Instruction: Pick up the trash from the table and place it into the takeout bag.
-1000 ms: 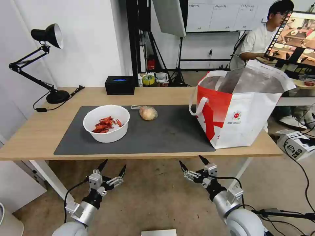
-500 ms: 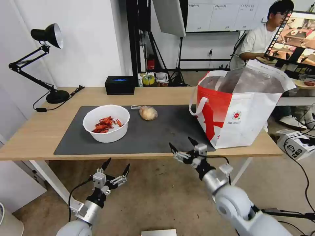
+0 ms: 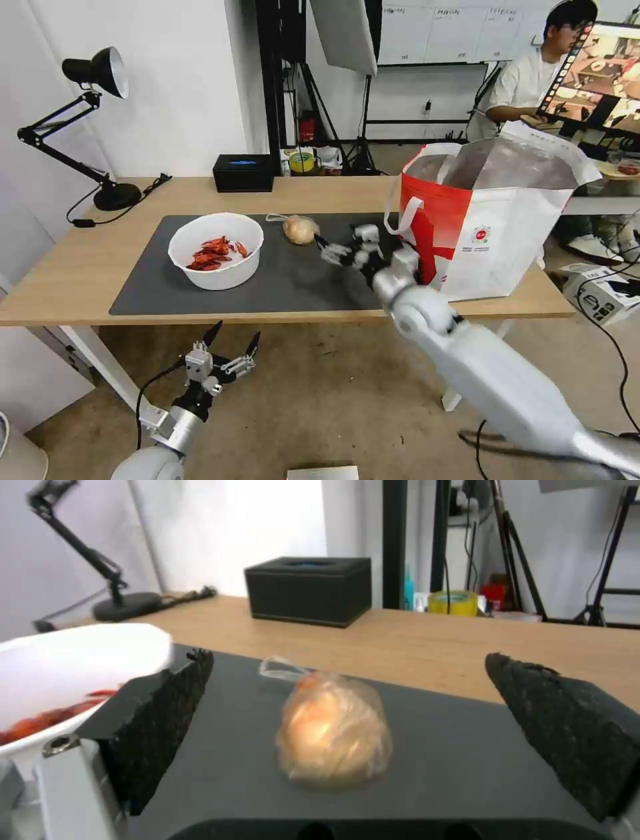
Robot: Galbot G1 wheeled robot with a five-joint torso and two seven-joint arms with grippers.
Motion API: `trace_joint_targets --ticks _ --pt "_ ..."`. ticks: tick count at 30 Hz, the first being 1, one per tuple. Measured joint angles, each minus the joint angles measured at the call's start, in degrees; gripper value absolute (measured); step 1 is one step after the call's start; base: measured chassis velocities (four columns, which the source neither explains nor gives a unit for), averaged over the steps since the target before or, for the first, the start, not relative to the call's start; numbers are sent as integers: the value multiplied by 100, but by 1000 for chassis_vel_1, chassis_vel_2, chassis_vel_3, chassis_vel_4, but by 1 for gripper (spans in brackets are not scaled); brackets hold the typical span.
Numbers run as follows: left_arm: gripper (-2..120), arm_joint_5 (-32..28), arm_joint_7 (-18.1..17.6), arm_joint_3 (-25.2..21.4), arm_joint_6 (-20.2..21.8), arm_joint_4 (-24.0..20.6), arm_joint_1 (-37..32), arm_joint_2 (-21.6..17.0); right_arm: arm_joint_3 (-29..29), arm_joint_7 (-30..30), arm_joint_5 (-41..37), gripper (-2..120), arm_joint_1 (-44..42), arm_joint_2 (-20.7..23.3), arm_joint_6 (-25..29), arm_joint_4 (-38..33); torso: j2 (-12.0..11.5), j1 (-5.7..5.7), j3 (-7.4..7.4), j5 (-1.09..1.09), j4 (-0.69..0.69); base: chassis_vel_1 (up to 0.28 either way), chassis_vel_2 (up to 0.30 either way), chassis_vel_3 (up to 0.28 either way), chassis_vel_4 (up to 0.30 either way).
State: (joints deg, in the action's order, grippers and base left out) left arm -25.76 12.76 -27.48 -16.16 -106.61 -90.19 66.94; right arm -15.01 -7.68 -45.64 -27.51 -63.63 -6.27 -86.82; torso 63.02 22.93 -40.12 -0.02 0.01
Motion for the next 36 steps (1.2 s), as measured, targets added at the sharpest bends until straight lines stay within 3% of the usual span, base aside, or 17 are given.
trace_joint_targets --ticks 15,21,36 --pt "100 -59 -8 -93 -6 5 -39 -132 -201 513 -120 100 1244 -1351 -410 2618 0 0 0 1 0 0 0 0 0" --pt "100 -65 -7 -142 -9 -50 -90 -117 -190 599 -137 100 1463 -1591 -663 3002 0 -1 1 1 0 0 0 0 0" --pt "100 -66 2 -154 -38 -116 -150 -79 -403 821 214 100 1543 -1586 -1212 3094 0 -1 1 2 -1 0 0 0 0"
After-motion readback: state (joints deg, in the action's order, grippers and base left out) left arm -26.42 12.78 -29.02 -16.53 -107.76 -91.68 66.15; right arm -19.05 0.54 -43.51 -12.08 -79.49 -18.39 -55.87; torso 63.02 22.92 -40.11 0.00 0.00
